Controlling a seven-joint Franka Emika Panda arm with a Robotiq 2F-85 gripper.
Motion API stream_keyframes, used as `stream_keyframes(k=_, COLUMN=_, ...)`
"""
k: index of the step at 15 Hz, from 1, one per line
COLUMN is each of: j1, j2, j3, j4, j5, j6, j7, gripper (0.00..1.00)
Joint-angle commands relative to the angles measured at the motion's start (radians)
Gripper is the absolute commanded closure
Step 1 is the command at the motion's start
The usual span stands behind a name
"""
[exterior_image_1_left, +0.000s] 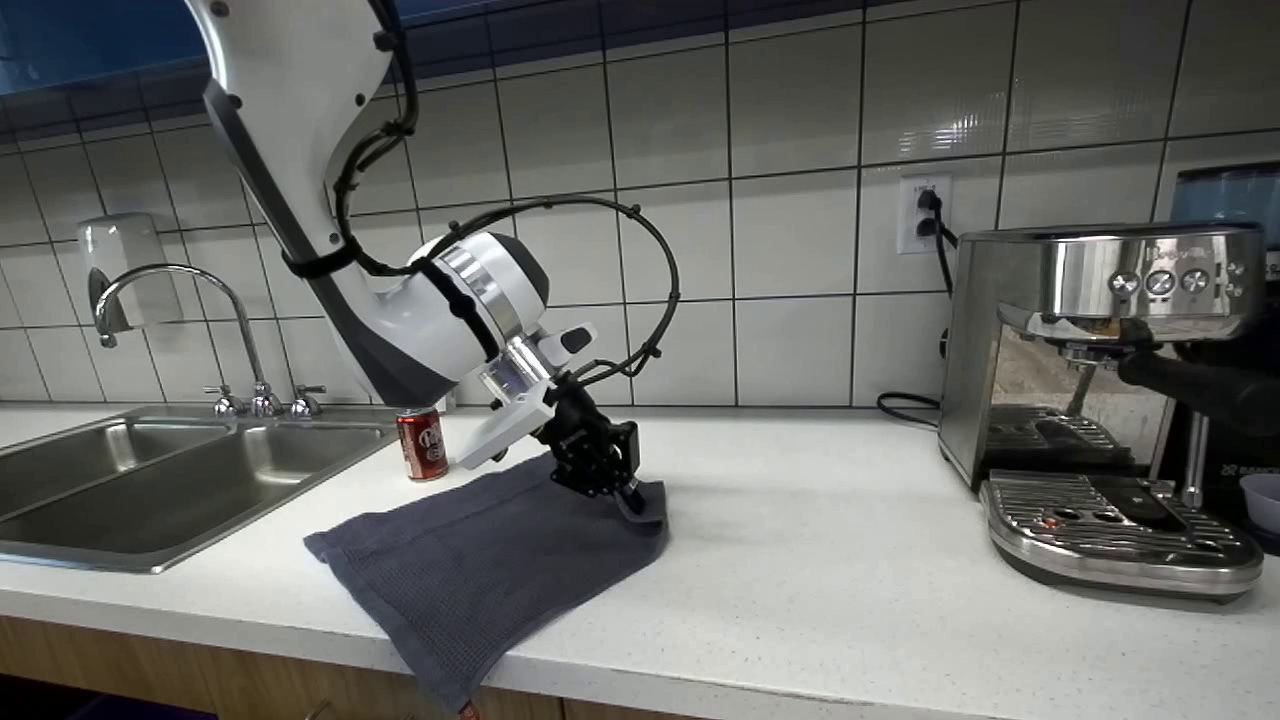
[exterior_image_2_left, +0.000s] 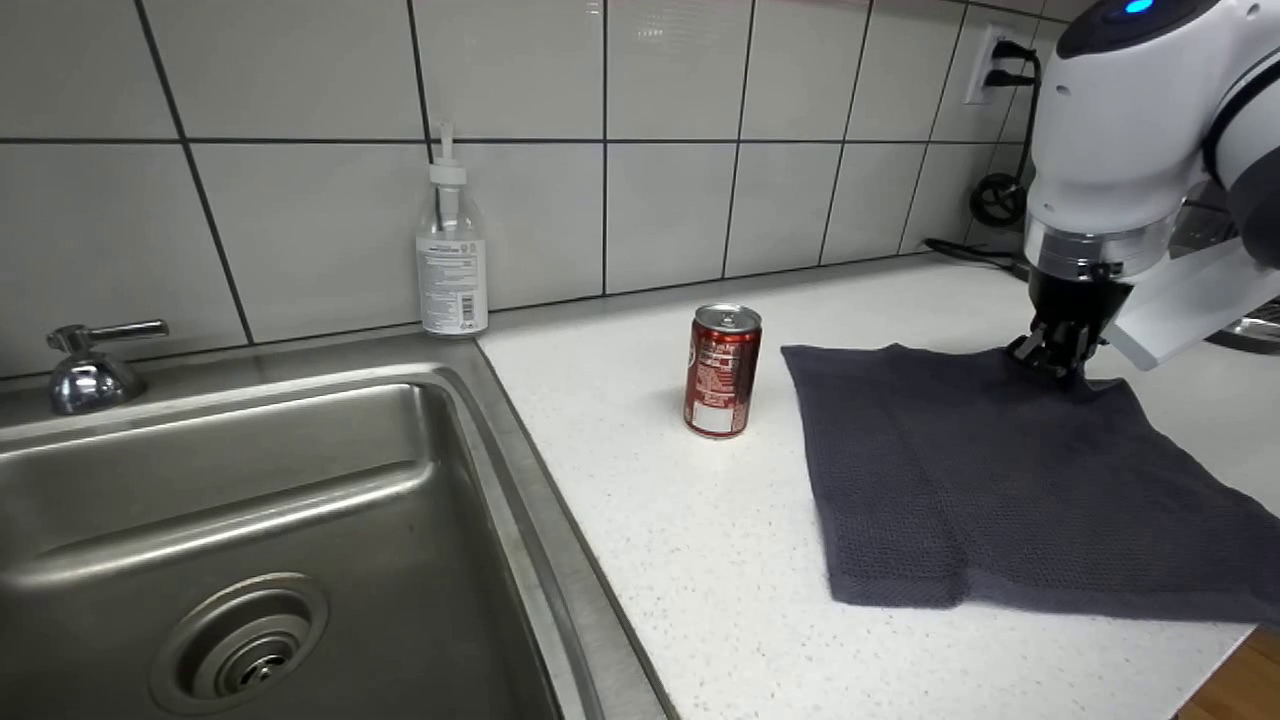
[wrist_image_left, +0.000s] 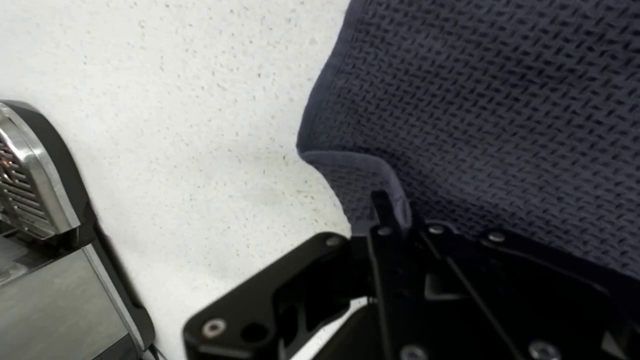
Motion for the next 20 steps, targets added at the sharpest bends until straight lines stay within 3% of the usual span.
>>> stream_keyframes(k=1, j1=0.009, j2=-0.018, j3=-0.008, j4=-0.003, j5=-0.008, j6=-0.019, j7=-0.012, gripper=0.99)
stream_keyframes(k=4, j1=-0.006, j2=-0.031, j3=-0.004, j4=-0.009, j5=0.028, j6=-0.002, j7=-0.04, gripper=0.99)
stream_keyframes(k=9, j1=-0.038, j2=-0.093, j3=0.002, j4=-0.034, j5=0.211, j6=0.039, j7=-0.19, gripper=0.99)
stream_keyframes(k=14, j1=-0.033, j2=-0.162, j3=-0.009, j4=-0.054, j5=0.39, j6=0.045, j7=-0.359, gripper=0.99)
stream_keyframes(k=20, j1=-0.025, j2=-0.24, j3=-0.009, j4=-0.093, j5=0.503, j6=0.042, j7=-0.473, gripper=0.99)
